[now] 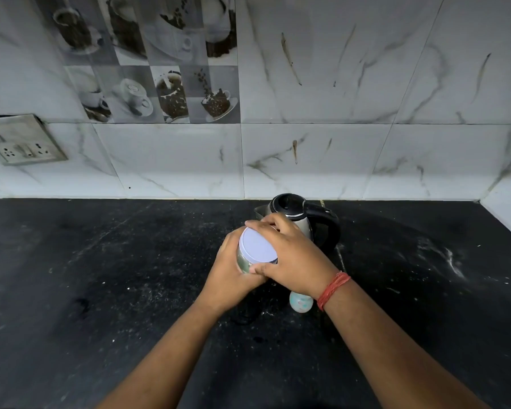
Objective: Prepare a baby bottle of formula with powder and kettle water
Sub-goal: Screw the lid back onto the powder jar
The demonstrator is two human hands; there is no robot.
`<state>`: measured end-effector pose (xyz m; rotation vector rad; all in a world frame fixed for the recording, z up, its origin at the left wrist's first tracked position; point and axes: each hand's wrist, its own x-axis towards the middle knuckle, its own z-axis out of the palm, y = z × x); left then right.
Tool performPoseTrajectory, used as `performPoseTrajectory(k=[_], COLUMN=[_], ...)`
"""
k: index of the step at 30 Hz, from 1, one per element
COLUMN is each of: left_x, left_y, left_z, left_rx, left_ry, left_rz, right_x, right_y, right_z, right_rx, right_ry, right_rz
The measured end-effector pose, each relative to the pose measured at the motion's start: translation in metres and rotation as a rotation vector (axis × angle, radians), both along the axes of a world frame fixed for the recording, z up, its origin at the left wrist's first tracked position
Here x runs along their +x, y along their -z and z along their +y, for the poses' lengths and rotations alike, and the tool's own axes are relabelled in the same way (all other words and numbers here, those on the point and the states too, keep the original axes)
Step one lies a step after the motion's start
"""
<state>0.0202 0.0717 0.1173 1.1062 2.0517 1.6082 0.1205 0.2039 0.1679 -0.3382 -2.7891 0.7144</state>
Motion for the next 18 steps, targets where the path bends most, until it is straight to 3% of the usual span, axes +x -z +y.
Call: performPoseTrajectory(k=[8,13,15,18], left_x=[0.004,-0.004,-0.008,-0.006], left_y=[0.004,0.004,0.001,-0.006], left_z=[-0.005,-0.01,-0.014,-0.016], left_rx=[-0.004,-0.009,-0.017,-0.057], left_ry=[-0.091,-0.189,-0.182,-0.137], left_rz=[0.088,0.095,0.096,0.086], right_x=[-0.001,0.009,0.012,0.009], right_y=[-0.007,-0.022,-0.027,-0.026], right_z=[-0.019,-0.018,-0.014,-0.008], right_rx=[0.157,0.263,0.325,0.219], right_ry=[0.183,0.171,0.174,0.063], right_rz=[-0.088,-0.239,-0.175,0.031])
